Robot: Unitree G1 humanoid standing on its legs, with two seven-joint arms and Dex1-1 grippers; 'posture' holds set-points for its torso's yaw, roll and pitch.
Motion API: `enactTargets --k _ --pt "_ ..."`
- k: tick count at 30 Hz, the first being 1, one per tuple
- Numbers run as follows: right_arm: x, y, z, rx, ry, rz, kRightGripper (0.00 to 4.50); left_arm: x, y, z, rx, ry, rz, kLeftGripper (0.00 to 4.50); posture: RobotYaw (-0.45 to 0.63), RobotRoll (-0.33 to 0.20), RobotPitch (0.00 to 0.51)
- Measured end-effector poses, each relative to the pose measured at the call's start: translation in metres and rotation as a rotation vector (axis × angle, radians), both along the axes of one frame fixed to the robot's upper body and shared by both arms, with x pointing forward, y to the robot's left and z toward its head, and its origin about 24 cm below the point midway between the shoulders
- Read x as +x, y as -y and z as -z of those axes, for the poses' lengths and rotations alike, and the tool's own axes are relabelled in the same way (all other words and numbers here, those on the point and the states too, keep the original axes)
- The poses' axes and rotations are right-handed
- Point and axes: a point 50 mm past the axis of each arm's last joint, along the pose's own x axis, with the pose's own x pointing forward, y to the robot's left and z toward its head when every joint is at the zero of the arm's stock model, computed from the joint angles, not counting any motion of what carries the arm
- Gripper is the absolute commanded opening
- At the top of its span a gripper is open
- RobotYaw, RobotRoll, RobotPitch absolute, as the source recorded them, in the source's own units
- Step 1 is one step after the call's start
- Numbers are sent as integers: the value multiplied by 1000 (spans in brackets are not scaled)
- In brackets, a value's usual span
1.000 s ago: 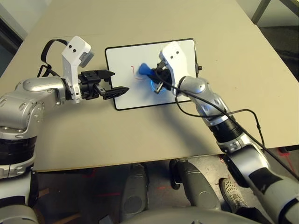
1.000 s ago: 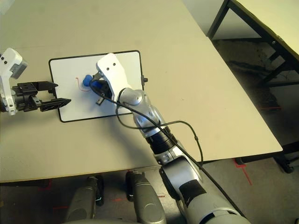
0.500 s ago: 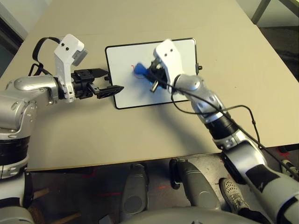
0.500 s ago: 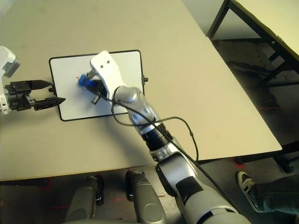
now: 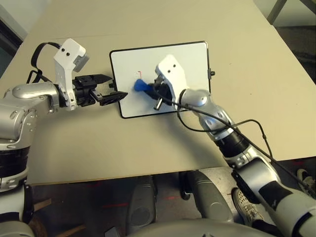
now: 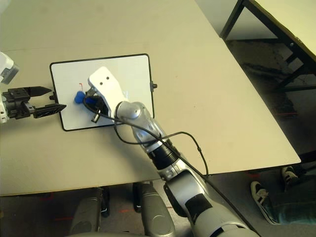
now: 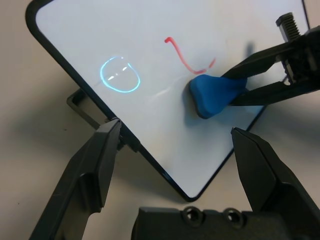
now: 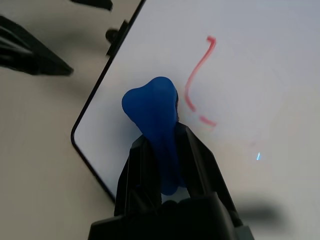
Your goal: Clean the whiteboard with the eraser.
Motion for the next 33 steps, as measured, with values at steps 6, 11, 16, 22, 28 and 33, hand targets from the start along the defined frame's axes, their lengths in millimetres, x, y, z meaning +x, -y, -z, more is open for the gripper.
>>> enactTargets --k 6,11,16,22,28,33 --pt "24 4 -32 68 89 107 617 0 0 0 -1 7 4 4500 -5 0 202" --pt "31 5 -46 134 134 145 617 1 0 0 -5 8 5 4500 -5 0 203" --pt "27 3 -44 136 130 126 617 1 1 1 -8 7 6 4500 -1 0 204" --pt "12 -2 -17 76 68 59 617 1 1 1 -11 7 7 4500 3 0 206" --pt "10 -2 -9 44 60 48 617 1 1 1 -12 6 7 4500 4 0 204" --pt "19 -3 -20 65 91 81 617 1 1 2 -12 5 7 4500 3 0 202"
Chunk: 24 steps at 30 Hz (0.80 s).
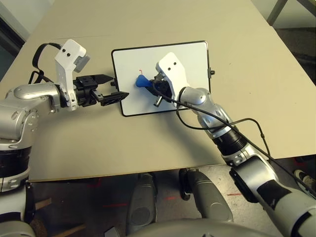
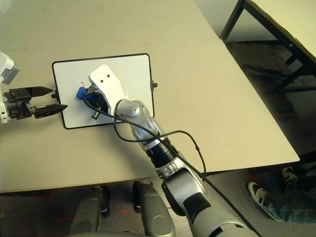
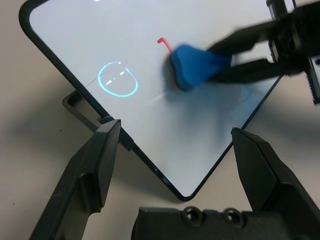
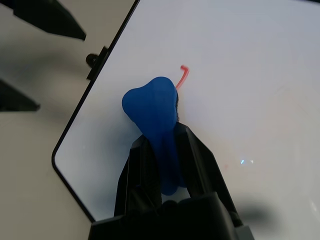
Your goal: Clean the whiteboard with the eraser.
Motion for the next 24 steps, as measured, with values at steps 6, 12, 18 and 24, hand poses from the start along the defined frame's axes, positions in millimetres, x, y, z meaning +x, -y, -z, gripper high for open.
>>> enactTargets --k 6,12,18,24 --pt "19 11 -28 92 82 109 617 0 0 0 -1 0 1 4500 -2 0 197" --pt "9 5 -13 59 46 41 617 1 1 1 -7 1 4 4500 -1 0 195" --pt "-15 -3 26 -80 -60 -76 617 1 2 1 -12 3 8 4500 2 0 194" --pt "-9 -3 26 -107 -63 -51 617 1 3 0 -13 5 8 4500 2 0 191"
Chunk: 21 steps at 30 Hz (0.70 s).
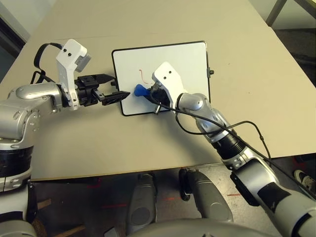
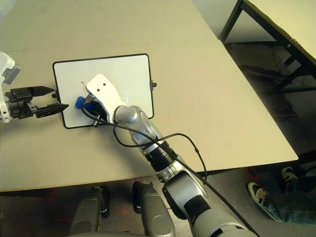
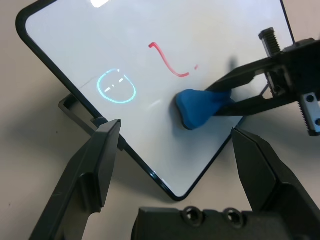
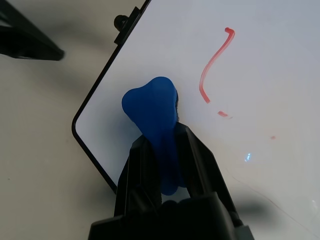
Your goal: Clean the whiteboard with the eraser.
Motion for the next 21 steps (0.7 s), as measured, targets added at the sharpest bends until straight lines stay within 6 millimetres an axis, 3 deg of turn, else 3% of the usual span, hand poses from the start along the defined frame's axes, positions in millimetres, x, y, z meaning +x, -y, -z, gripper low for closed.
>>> enactTargets --k 6,9,14,21 --pt "31 14 -42 127 112 171 617 0 1 -1 1 4 3 4500 -3 0 188" --pt "35 17 -50 167 128 193 617 0 1 -1 1 4 3 4500 -3 0 189" --pt "28 9 -48 166 120 147 617 0 2 -1 -2 6 5 4500 -2 0 194" --pt "3 0 -14 53 31 30 617 0 3 -2 -3 1 3 4500 -1 0 196"
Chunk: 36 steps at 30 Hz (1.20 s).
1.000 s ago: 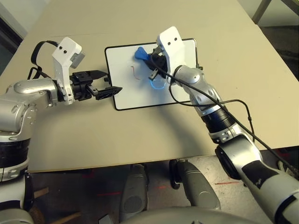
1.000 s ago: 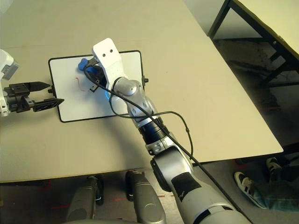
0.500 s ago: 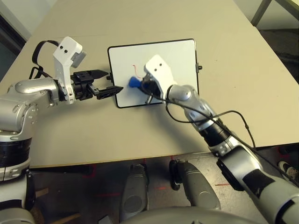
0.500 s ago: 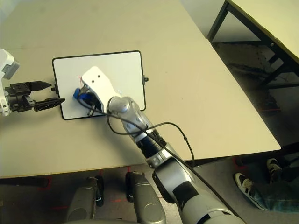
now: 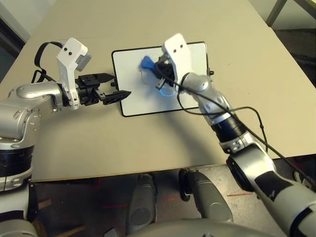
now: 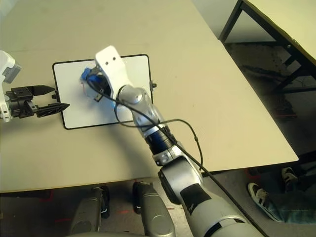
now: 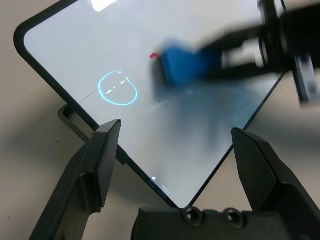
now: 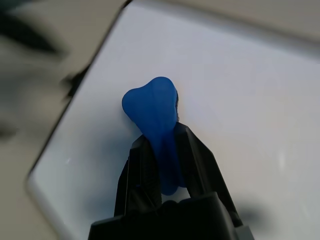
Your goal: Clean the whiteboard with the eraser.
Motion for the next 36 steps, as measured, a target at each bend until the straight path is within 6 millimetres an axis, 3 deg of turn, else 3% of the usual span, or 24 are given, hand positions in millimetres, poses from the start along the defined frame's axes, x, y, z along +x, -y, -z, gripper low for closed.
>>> enactTargets --k 6,14,17,26,32,36 --pt "5 0 -1 -21 1 11 616 0 -1 -1 5 1 -5 4500 0 0 196" --pt "31 1 -48 111 119 125 597 0 -1 -1 4 2 -9 4500 -2 0 196" --pt "29 -5 -60 138 146 106 596 0 -1 -1 4 -1 -13 4500 0 0 196" --pt "-3 -22 -15 -87 36 -88 596 -2 -12 -4 26 2 -55 4500 -3 0 196" --pt "-1 -21 -16 -179 59 -75 596 -1 -16 -3 24 -1 -64 4500 -11 0 197" --pt "10 -23 -31 -196 108 -38 596 -1 -17 -1 23 -1 -65 4500 -10 0 197"
